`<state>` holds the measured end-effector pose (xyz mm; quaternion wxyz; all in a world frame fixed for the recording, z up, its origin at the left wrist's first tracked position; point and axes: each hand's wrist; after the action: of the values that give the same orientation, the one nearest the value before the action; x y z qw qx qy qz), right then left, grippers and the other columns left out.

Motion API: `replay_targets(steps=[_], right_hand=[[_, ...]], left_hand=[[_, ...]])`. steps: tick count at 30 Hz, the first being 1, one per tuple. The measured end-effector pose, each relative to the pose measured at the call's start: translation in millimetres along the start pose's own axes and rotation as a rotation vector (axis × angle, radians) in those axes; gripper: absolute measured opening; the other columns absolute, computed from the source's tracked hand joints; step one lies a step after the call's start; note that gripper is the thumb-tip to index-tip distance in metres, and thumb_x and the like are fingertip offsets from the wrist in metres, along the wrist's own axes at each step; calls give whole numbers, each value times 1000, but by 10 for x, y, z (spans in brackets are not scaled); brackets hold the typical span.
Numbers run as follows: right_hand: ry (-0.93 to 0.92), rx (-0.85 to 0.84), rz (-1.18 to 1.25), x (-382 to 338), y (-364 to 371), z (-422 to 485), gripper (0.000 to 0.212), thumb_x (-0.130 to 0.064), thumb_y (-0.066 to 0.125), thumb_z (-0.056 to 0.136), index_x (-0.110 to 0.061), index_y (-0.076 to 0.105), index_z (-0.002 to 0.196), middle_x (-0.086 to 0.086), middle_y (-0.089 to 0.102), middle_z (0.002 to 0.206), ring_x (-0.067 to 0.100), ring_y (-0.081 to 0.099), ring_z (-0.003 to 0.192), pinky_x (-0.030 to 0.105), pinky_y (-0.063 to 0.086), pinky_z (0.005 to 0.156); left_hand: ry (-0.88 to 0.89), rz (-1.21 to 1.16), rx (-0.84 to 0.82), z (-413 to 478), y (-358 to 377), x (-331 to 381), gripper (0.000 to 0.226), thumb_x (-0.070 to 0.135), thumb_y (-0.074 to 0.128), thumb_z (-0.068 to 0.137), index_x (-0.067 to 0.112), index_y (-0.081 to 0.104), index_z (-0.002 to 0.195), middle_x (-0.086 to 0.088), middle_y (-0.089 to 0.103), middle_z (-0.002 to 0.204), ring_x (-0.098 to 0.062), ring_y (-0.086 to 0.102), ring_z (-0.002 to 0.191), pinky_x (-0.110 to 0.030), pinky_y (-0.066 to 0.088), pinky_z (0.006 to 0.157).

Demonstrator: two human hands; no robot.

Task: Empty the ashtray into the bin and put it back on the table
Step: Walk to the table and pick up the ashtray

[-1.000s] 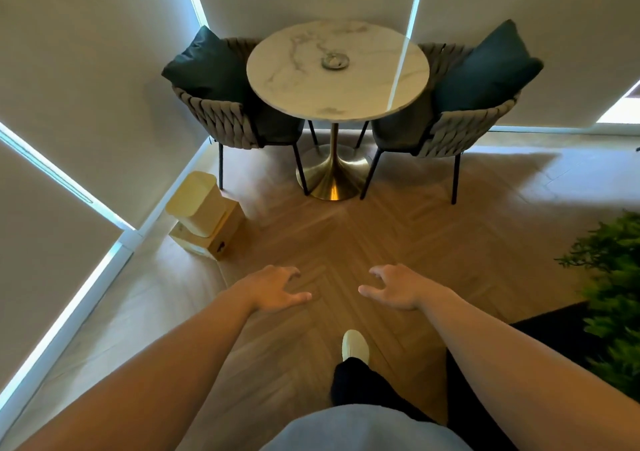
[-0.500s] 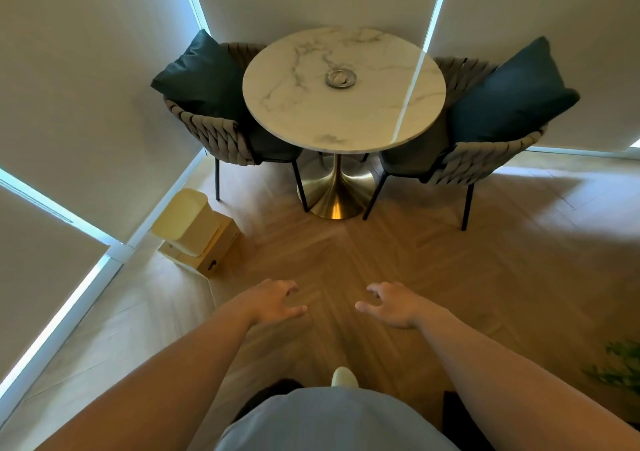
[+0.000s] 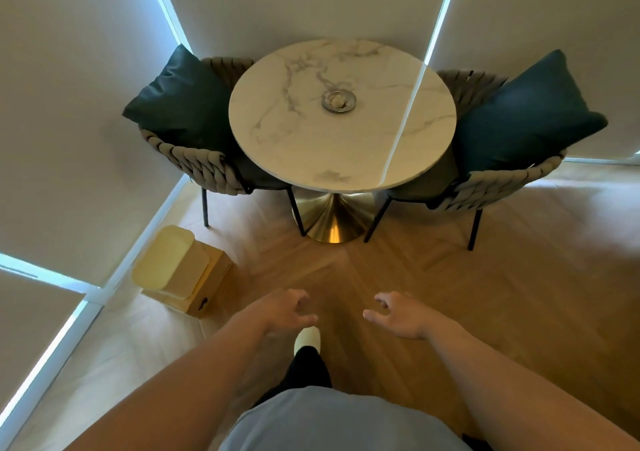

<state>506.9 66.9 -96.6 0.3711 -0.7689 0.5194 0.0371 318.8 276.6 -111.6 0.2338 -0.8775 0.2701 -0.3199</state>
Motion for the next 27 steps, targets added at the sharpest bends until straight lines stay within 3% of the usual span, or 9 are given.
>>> replay_targets(steps=[14,22,27], right_hand=[[45,71,71,-750,-1142,1260,79,-64,50,90,-18,32,151,6,37,155,24,30,144,45,34,113],[-19,61,4,-901,-1938,2032,76,-62,47,93,-13,35,149,6,43,152,23,41,137,32,36,105],[-21,32,-37,-861,-2500,2503,77,-63,46,93,-15,31,152,8,40,153,26,42,136,34,35,105]], left_hand=[[111,74,14,1221,-1766,-239,65,62,56,87,29,42,141,-1,52,140,-17,54,120,-36,48,98],[79,36,4,1903,-2451,-131,69,64,57,83,23,47,138,-2,55,139,-18,55,121,-39,47,103],[-1,2,25,2368,-2869,-2,67,63,60,85,26,46,139,-3,54,140,-21,55,121,-39,45,104]])
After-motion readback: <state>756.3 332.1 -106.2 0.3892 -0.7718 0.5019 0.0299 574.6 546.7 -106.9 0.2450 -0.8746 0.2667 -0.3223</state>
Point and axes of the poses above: each hand's wrist, its own z-axis towards the middle knuckle, its own y-axis out of the palm, x = y × z
